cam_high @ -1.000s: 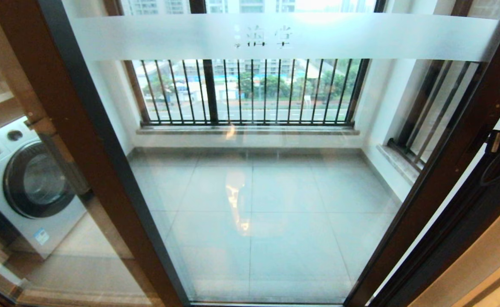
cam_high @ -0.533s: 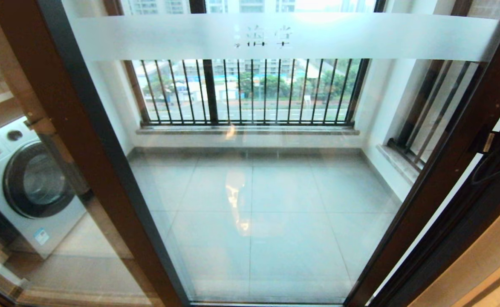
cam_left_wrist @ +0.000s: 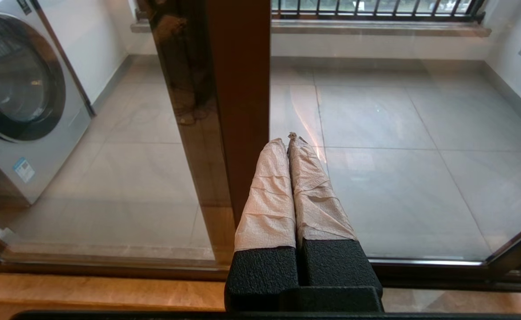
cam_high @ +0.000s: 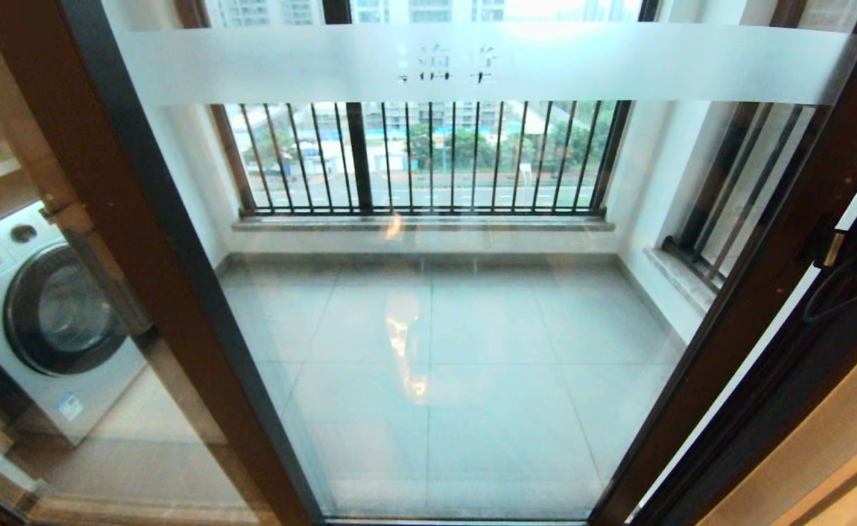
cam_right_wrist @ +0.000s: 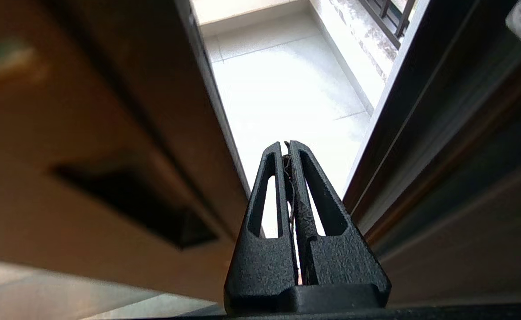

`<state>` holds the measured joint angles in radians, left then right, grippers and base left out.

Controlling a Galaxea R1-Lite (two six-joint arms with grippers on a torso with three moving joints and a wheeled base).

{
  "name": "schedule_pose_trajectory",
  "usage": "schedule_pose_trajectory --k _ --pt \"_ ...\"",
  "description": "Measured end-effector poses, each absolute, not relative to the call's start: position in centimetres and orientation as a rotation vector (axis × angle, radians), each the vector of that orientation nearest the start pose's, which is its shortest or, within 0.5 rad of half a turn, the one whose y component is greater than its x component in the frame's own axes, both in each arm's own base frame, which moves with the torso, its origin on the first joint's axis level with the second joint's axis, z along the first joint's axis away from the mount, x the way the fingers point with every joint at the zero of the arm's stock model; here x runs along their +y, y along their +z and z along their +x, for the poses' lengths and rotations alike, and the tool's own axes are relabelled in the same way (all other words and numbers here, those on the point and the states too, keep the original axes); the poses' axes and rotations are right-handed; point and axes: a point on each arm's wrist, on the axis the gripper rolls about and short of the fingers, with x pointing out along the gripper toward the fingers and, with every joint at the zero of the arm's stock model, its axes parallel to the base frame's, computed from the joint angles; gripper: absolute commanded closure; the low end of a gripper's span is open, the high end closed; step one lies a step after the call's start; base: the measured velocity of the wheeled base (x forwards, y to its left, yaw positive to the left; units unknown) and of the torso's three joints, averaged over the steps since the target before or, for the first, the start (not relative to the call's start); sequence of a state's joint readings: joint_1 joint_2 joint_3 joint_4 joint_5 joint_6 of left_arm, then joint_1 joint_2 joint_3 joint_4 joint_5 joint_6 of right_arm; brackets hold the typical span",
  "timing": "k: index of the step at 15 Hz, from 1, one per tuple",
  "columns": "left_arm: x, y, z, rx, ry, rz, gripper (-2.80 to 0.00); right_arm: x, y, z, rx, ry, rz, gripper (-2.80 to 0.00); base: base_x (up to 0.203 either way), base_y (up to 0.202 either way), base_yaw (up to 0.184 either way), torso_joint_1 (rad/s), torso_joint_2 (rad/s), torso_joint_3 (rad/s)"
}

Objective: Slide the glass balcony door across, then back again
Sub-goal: Open the slid door

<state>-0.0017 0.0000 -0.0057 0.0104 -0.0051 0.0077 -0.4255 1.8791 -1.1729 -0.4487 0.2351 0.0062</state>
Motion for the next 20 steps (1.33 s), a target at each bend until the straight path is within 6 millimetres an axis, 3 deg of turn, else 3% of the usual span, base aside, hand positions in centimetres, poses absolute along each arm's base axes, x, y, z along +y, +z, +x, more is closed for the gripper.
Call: schedule_pose_trajectory --k 20 --pt "0.0 7.6 -2.3 0.005 -0.006 0.008 0.00 -11.6 20.4 33.7 0.255 -0.100 0.084 0.00 0.000 0.000 0.000 0.000 0.00 0.000"
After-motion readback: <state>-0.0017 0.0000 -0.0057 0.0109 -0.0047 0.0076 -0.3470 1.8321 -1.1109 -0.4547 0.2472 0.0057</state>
